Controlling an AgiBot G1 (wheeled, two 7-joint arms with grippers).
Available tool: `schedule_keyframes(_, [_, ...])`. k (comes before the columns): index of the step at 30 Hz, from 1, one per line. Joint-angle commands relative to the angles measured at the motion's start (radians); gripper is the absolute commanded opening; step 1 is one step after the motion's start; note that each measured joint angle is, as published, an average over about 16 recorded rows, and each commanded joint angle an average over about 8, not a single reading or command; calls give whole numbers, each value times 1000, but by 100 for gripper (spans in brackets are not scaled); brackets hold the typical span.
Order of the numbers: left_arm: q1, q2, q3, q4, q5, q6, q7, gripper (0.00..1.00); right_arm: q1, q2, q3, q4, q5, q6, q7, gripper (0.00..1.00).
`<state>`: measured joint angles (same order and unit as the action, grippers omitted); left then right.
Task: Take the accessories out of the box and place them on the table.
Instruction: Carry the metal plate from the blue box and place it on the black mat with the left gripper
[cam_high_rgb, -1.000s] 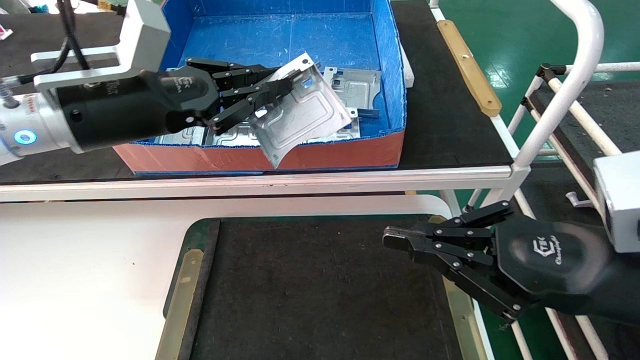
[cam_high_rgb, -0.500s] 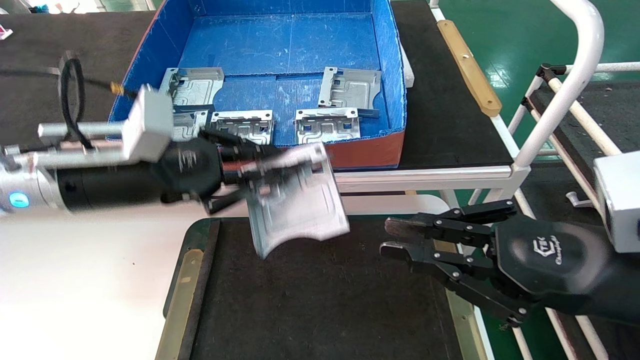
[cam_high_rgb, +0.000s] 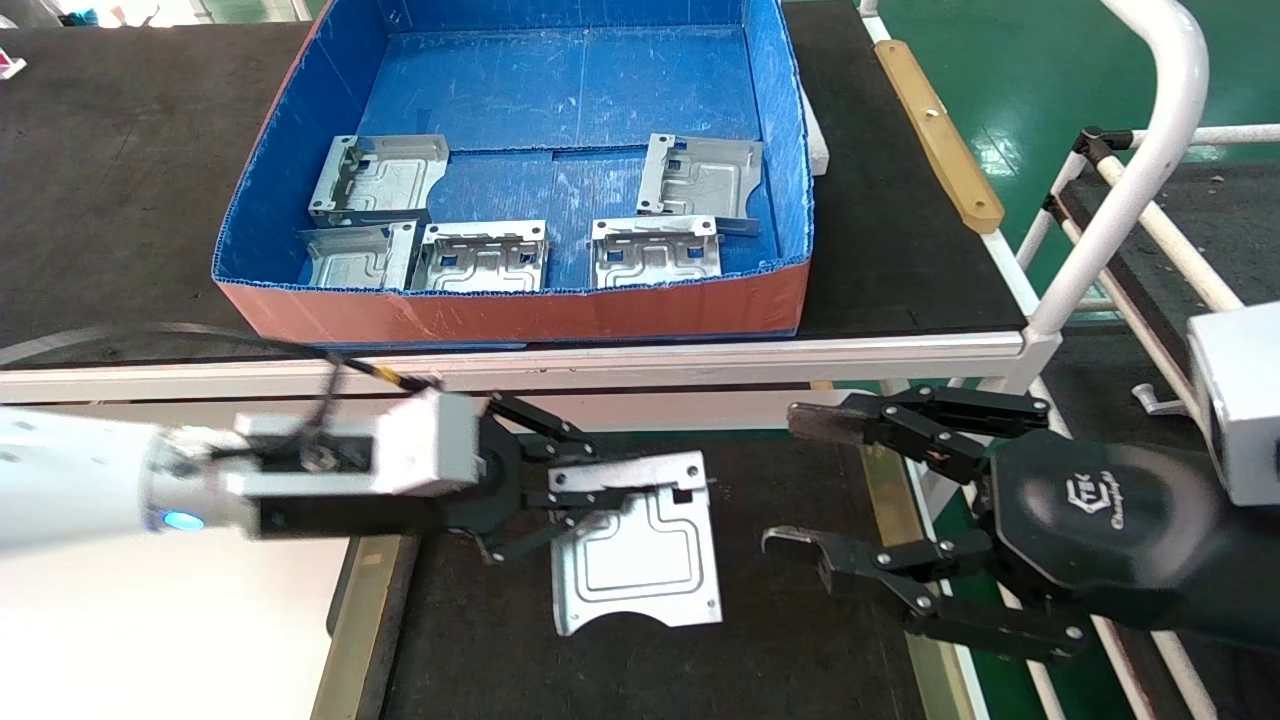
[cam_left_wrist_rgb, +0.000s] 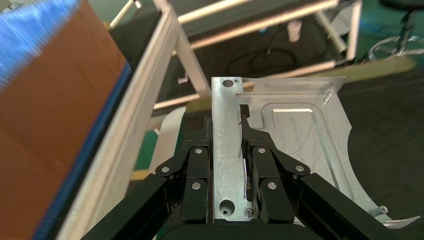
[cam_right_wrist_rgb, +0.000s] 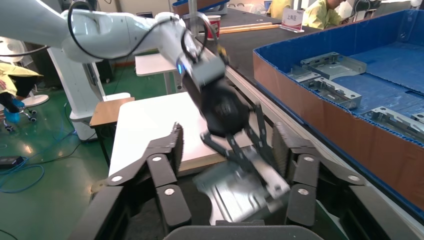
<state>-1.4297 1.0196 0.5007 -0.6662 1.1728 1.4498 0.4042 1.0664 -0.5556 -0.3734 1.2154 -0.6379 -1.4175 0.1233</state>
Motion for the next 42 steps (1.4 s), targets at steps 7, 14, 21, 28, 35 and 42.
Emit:
schedule_keyframes(7, [42, 119, 21, 106, 55, -129, 143, 0, 0, 0, 0, 0, 0, 0, 0, 100])
schedule_keyframes(14, [35, 245, 34, 260, 83, -223, 261, 0, 0, 0, 0, 0, 0, 0, 0, 100])
schedule_keyframes(21, [14, 335, 52, 384, 89, -302, 347, 0, 0, 0, 0, 0, 0, 0, 0, 100])
schedule_keyframes(28, [17, 353, 104, 359, 37, -413, 334, 0, 0, 0, 0, 0, 0, 0, 0, 100])
schedule_keyframes(35, [44, 356, 236, 235, -49, -546, 266, 0, 0, 0, 0, 0, 0, 0, 0, 100])
schedule_keyframes(42, [54, 353, 383, 158, -148, -633, 202, 0, 0, 0, 0, 0, 0, 0, 0, 100])
